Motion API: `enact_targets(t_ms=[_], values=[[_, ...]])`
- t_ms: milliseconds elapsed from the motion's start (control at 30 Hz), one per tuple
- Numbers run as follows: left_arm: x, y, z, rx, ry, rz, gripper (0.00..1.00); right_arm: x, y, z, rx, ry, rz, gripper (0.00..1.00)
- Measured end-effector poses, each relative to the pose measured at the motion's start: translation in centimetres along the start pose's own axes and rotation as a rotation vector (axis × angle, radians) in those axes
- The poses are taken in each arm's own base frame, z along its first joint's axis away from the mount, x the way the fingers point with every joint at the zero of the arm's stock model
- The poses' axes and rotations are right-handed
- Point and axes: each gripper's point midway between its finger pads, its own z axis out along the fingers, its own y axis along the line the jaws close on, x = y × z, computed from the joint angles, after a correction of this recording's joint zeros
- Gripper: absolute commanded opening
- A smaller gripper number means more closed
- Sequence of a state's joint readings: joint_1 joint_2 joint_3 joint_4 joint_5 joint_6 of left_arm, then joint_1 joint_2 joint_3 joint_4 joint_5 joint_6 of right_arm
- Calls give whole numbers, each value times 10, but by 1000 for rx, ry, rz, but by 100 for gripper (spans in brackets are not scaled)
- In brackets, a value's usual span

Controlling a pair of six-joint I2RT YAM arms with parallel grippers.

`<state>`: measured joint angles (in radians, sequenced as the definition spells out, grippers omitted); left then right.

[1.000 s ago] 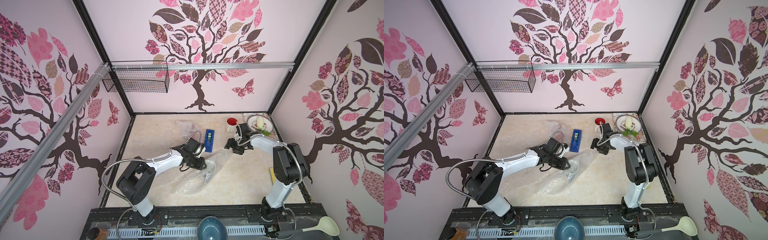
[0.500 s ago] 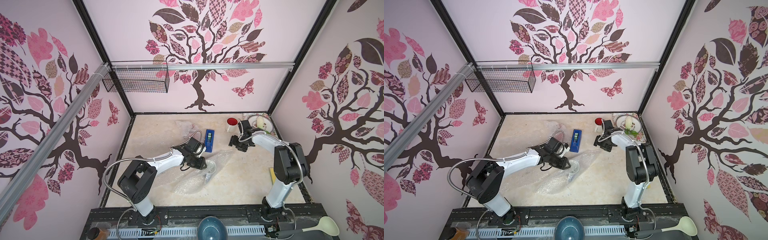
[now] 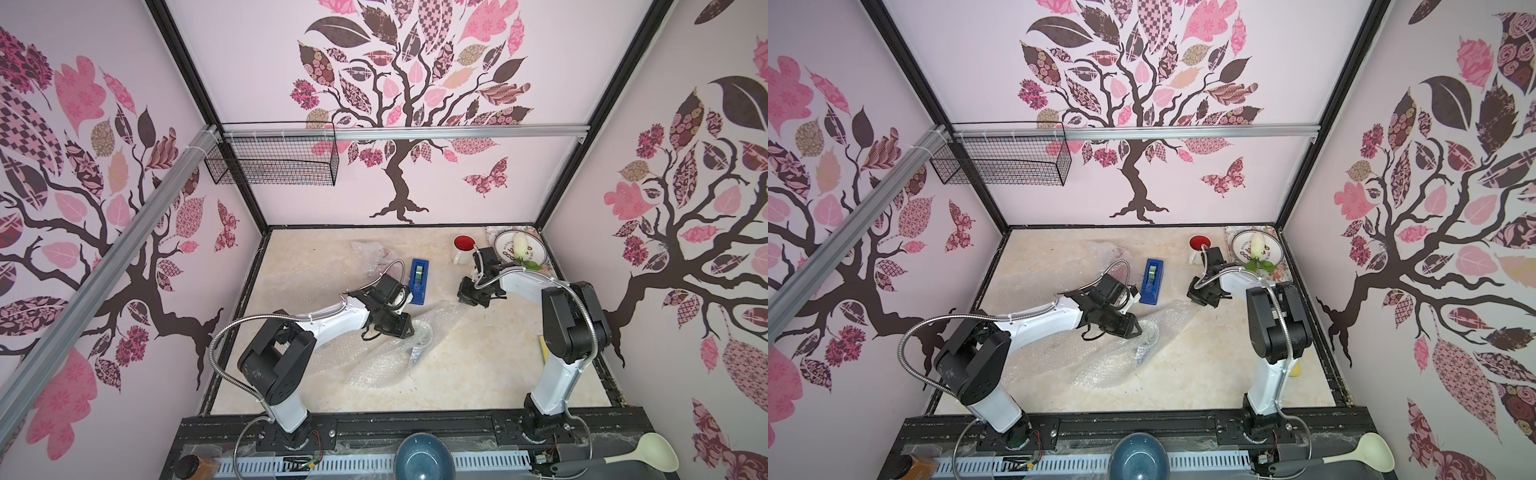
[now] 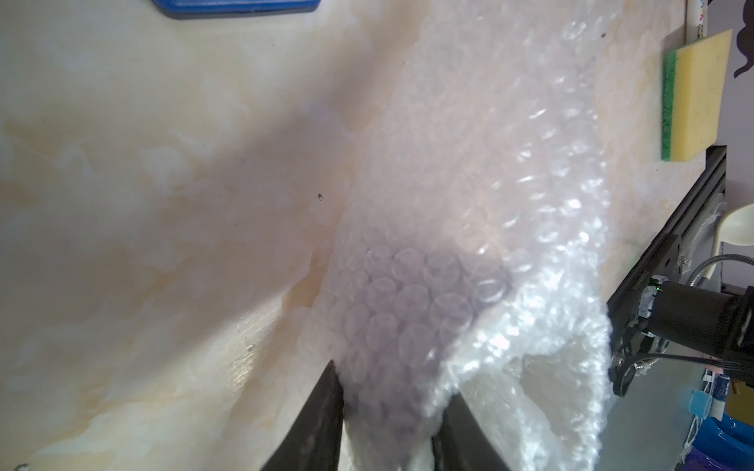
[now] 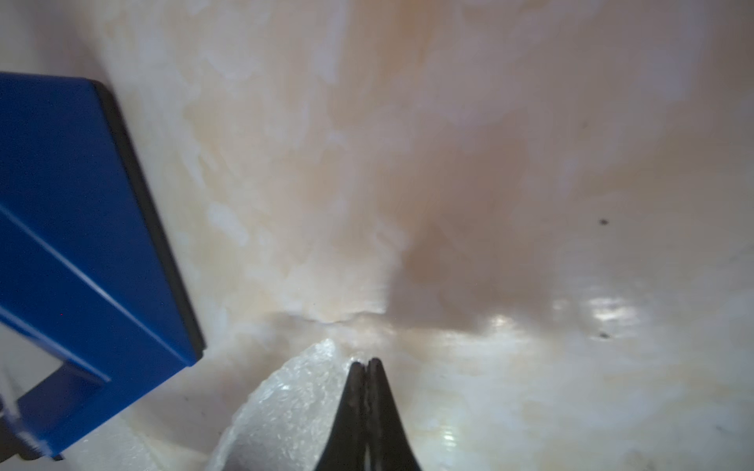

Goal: Wrap mugs in bubble wrap
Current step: Wrap the mug in bubble wrap.

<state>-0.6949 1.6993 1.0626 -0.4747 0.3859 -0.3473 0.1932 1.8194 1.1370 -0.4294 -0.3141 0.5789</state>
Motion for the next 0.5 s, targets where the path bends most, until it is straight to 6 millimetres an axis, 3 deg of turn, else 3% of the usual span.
enact_targets(t_ms=[133,233,333,400,500], values=[[-1,0,1,0,1,0,33,20,29,-30,-177,-21,-31,0],[-2,0,2,0,2,-1,33,43,68,-61,-344,-39,-102,0],[-3,0,2,0,3,-2,33,75,104,-79,-460,-15,-193,0],[-3,0,2,-1,6,-2,33,94,114,-83,-485,8,-230,0],[-5,0,4,0,8,-4,33,103,109,-88,-504,1,-225,0]])
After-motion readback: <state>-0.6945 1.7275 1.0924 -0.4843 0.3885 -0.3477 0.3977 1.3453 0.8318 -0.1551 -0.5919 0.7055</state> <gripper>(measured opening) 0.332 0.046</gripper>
